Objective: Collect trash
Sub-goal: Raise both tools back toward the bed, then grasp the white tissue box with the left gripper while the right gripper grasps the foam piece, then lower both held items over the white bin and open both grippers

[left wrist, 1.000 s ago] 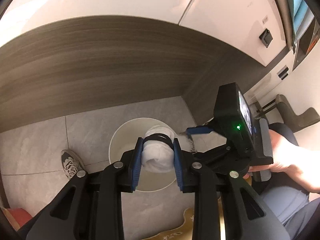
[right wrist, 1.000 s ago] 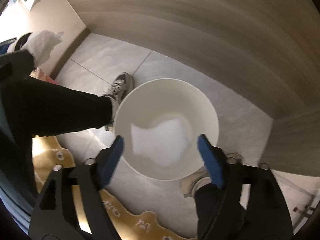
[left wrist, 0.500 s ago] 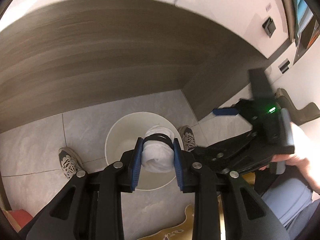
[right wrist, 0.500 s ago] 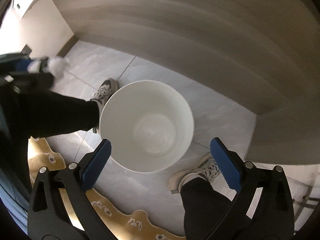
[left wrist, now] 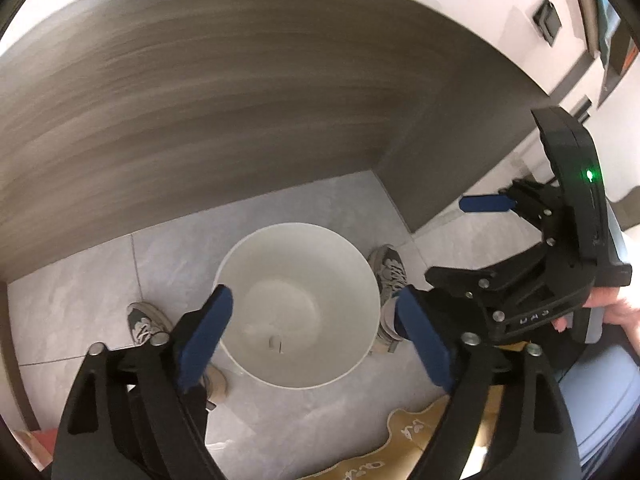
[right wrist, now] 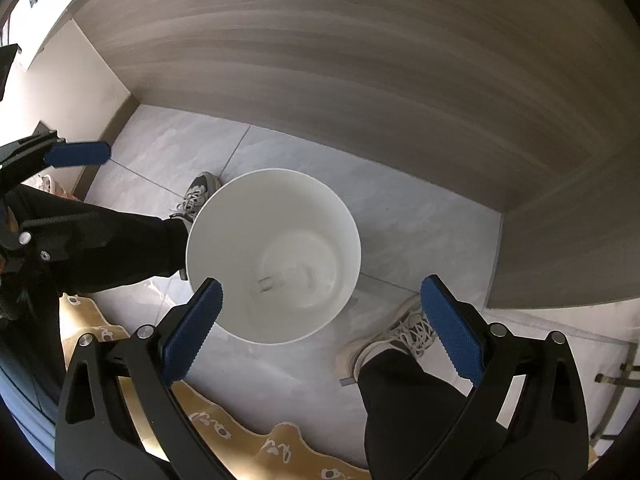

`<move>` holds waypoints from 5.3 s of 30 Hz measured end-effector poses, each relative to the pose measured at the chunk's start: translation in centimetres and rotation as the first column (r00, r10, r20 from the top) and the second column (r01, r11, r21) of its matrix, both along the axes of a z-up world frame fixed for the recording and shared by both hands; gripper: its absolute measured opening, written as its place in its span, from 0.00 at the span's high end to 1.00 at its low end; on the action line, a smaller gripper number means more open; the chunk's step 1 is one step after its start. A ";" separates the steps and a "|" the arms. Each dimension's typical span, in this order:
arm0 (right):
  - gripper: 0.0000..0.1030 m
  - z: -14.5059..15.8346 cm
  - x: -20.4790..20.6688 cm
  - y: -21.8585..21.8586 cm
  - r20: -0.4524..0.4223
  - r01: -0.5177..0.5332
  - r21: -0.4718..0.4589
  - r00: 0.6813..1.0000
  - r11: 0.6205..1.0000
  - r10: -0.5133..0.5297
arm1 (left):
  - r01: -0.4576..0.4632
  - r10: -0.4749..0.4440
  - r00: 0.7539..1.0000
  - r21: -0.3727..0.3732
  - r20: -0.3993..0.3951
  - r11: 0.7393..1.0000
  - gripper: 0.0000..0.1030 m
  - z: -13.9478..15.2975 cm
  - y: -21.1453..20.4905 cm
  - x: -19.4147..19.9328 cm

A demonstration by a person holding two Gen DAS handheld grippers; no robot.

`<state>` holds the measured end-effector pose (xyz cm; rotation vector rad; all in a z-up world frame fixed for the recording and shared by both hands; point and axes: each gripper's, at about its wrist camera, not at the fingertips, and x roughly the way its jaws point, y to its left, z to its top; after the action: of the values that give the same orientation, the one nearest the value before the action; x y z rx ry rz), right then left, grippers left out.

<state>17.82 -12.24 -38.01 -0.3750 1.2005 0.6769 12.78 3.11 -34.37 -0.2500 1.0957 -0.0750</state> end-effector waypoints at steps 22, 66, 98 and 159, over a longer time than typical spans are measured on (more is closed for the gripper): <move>0.05 18.0 -6.9 -3.1 0.224 -0.067 0.232 0.975 0.970 0.014 | -0.073 0.034 0.942 0.104 0.333 0.992 0.06 18.6 0.1 -7.7; 0.05 33.5 4.9 -3.0 0.407 -0.085 0.421 0.907 0.903 -0.104 | -0.263 0.191 0.911 0.161 0.365 0.951 0.24 30.6 4.3 16.1; 0.58 32.6 12.6 5.5 0.357 0.091 0.292 0.913 0.952 -0.197 | -0.296 0.233 0.848 0.062 0.476 0.953 0.24 31.4 10.4 3.4; 0.58 18.3 -12.4 -4.0 0.268 -0.140 0.271 0.961 0.952 0.065 | -0.093 0.055 0.957 0.121 0.285 0.988 0.24 14.6 -2.3 -12.3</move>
<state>5.46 -16.27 -19.73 -0.2716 0.8257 0.8551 0.49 0.77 -19.76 -0.1542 0.8029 0.0303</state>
